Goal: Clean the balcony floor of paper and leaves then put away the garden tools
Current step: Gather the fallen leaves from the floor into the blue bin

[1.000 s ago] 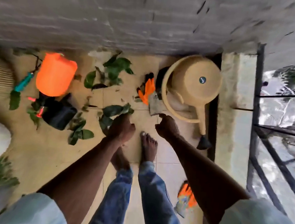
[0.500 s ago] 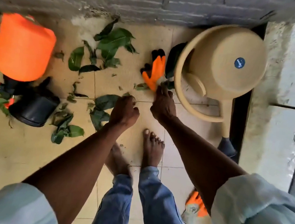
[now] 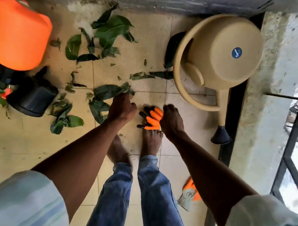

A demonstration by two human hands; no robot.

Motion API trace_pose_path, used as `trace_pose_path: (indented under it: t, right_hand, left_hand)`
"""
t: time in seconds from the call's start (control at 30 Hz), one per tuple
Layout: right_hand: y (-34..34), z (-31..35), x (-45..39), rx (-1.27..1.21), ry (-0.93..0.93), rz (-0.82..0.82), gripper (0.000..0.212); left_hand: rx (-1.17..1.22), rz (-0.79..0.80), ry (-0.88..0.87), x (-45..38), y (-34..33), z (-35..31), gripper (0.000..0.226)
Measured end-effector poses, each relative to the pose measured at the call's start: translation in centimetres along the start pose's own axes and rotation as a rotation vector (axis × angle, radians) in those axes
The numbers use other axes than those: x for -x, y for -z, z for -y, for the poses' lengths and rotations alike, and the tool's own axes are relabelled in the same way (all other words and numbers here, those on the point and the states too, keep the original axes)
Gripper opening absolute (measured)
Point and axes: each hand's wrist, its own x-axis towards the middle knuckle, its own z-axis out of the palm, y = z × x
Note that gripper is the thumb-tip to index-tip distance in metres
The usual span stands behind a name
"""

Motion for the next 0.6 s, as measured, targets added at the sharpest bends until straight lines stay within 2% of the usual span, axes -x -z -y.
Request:
trace_pose_path:
  t: [0.1,0.13,0.17,0.23,0.27,0.33,0.43,0.5,0.6]
  right_hand:
    - [0.6,3.8,-3.2,0.55,0.132,-0.264,0.061]
    - [0.8,3.8,-5.3,0.658,0.186,-0.34,0.064]
    - [0.9,4.9,-6.4,0.678,0.215,-0.381,0.062]
    - [0.7,4.6,-8.6,0.616,0.141,-0.492,0.051]
    - [0.4,4.4,-9.5,0.554,0.094,-0.52,0.043]
    - [0.9,4.1,-9.9,0.671,0.131,-0.483,0.036]
    - [1.8,3.9,-10.0,0.873,0.187,-0.378,0.038]
    - [1.8,4.2,-10.1,0.729,0.188,-0.429,0.03]
    - [0.8,6.1,-9.4,0.299,0.11,-0.544,0.014]
  left_hand:
    - [0.013,-0.016,-0.024,-1.5,-0.7,0.0,0.041]
    - [0.022,-0.028,-0.043,-2.0,-0.9,-0.1,0.04]
    - [0.032,-0.044,-0.064,-2.7,-1.2,-0.1,0.039]
    - [0.053,-0.068,-0.078,-3.9,-1.6,-0.1,0.038]
    - [0.069,-0.08,-0.074,-4.5,-1.8,0.0,0.037]
    - [0.136,-0.082,-0.061,-5.4,-2.1,0.1,0.034]
    - [0.323,-0.053,-0.013,-6.0,-2.1,0.1,0.03]
    - [0.497,-0.045,0.039,-6.0,-1.9,0.2,0.025]
    - [0.878,-0.016,0.2,-6.3,-1.2,0.0,0.021]
